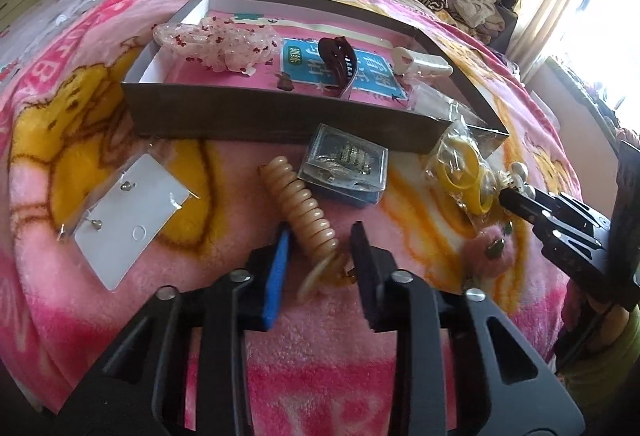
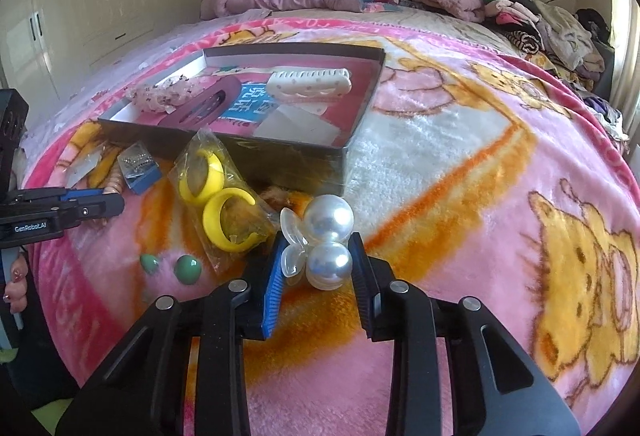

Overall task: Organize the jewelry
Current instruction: 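Grasp the peach spiral hair tie with the left gripper while the right grasps the white pearl earrings, then carry the spiral tie to the tray with the left gripper while the right carries the earrings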

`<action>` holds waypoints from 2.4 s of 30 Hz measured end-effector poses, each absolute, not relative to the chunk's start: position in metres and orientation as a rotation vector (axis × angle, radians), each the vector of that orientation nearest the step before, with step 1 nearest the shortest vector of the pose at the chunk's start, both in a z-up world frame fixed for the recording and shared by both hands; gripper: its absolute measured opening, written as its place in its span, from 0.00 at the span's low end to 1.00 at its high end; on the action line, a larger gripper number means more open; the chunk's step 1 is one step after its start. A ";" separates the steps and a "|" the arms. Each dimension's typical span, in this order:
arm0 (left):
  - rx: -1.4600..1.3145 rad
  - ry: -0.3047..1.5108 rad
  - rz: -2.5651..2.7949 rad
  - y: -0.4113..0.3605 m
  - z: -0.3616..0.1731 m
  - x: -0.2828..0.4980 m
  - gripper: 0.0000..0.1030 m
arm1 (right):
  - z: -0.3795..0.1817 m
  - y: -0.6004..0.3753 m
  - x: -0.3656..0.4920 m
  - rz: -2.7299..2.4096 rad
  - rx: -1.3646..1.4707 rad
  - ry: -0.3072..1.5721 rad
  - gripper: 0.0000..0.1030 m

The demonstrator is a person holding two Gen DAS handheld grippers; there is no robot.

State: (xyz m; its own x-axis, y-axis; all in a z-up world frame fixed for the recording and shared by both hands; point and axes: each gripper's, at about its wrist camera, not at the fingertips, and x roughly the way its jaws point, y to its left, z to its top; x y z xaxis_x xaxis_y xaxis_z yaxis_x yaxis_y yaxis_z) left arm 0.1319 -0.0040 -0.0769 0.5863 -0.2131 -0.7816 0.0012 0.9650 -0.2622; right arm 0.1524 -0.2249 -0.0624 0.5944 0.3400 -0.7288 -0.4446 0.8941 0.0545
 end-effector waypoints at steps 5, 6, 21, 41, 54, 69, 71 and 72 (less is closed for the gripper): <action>-0.241 0.939 -0.144 -0.004 -0.076 0.126 0.16 | -0.057 -0.231 0.146 0.446 -0.133 0.806 0.29; -0.242 0.939 -0.148 -0.005 -0.075 0.125 0.16 | -0.055 -0.232 0.145 0.445 -0.131 0.804 0.29; -0.253 0.906 -0.193 0.000 -0.058 0.101 0.16 | -0.030 -0.216 0.120 0.506 -0.151 0.764 0.27; -0.298 0.801 -0.156 0.026 -0.029 0.096 0.16 | -0.009 -0.177 0.112 0.570 -0.182 0.720 0.27; -0.313 0.762 -0.139 0.039 -0.019 0.098 0.16 | -0.003 -0.142 0.115 0.636 -0.170 0.710 0.27; -0.326 0.751 -0.114 0.052 -0.018 0.107 0.16 | 0.002 -0.120 0.124 0.673 -0.173 0.690 0.27; -0.329 0.752 -0.112 0.053 -0.018 0.109 0.16 | 0.002 -0.118 0.128 0.673 -0.171 0.687 0.27; -0.331 0.753 -0.109 0.054 -0.018 0.110 0.16 | 0.002 -0.118 0.130 0.672 -0.169 0.686 0.27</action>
State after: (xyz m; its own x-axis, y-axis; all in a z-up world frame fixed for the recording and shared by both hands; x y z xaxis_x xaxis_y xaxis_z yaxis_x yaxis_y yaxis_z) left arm 0.1102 0.0544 -0.0184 0.7268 -0.2148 -0.6524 -0.0208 0.9425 -0.3335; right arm 0.1298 -0.1177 0.0024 0.5741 0.5168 -0.6351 -0.6239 0.7784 0.0695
